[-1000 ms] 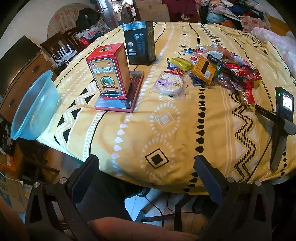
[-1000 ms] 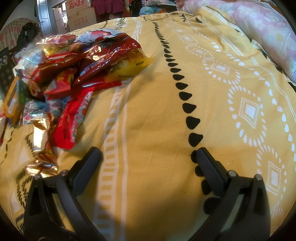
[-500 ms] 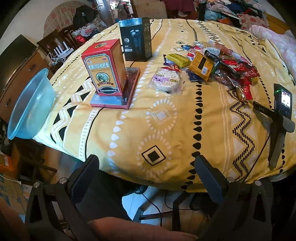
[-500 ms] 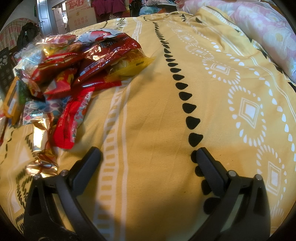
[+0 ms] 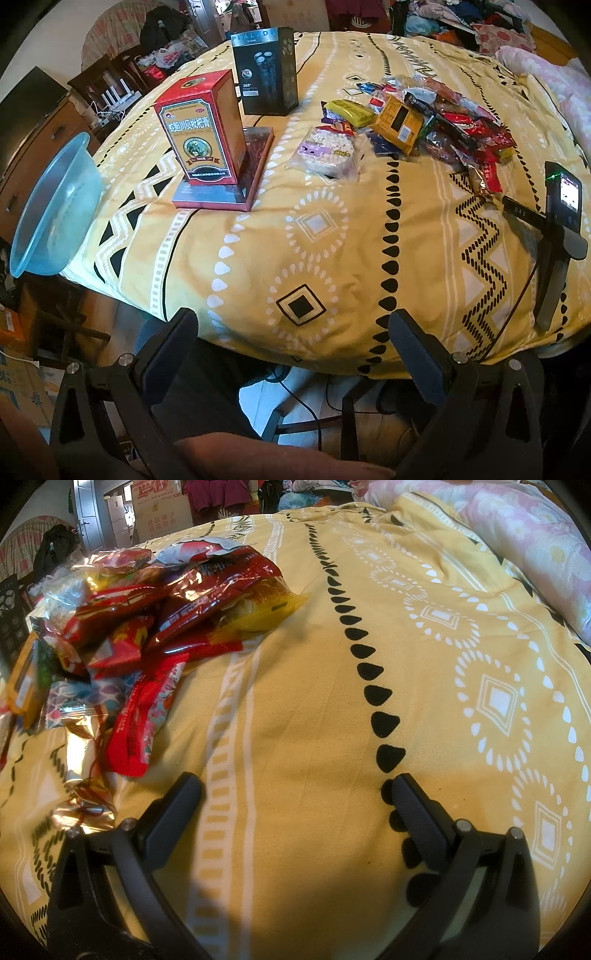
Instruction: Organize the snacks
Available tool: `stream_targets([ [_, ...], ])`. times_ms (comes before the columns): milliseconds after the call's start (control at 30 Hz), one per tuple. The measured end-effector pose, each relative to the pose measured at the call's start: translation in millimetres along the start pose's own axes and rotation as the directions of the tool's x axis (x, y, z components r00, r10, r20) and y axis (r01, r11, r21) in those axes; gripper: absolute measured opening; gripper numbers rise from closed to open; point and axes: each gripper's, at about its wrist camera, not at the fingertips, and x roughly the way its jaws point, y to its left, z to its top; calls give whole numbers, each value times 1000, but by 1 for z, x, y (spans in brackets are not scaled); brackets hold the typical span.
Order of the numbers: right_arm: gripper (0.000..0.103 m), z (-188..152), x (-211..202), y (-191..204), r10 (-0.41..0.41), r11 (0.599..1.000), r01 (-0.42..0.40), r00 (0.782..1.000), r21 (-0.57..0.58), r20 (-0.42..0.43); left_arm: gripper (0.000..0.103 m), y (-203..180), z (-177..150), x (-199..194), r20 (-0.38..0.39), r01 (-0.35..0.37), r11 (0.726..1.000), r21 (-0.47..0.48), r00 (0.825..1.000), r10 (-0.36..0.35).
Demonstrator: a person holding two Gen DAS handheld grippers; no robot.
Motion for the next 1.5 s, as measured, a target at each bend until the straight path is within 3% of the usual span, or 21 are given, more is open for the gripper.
stream_targets([
  [800, 103, -1, -1, 0, 0, 1000, 0, 1000, 0, 0, 103, -6, -5, 10, -33, 42, 999, 13, 999, -42],
  [1033, 103, 0, 0, 0, 0, 1000, 0, 1000, 0, 0, 103, -11, -9, -8, 12, 166, 985, 55, 986, -167],
  [1167, 103, 0, 0, 0, 0, 1000, 0, 1000, 0, 0, 103, -24, -18, -20, 79, 132, 985, 113, 987, -142],
  [1333, 103, 0, 0, 0, 0, 1000, 0, 1000, 0, 0, 103, -27, -30, -19, 24, 158, 979, 127, 986, -162],
  [1500, 103, 0, 0, 0, 0, 1000, 0, 1000, 0, 0, 103, -24, -28, -15, 24, 104, 988, 113, 994, -108],
])
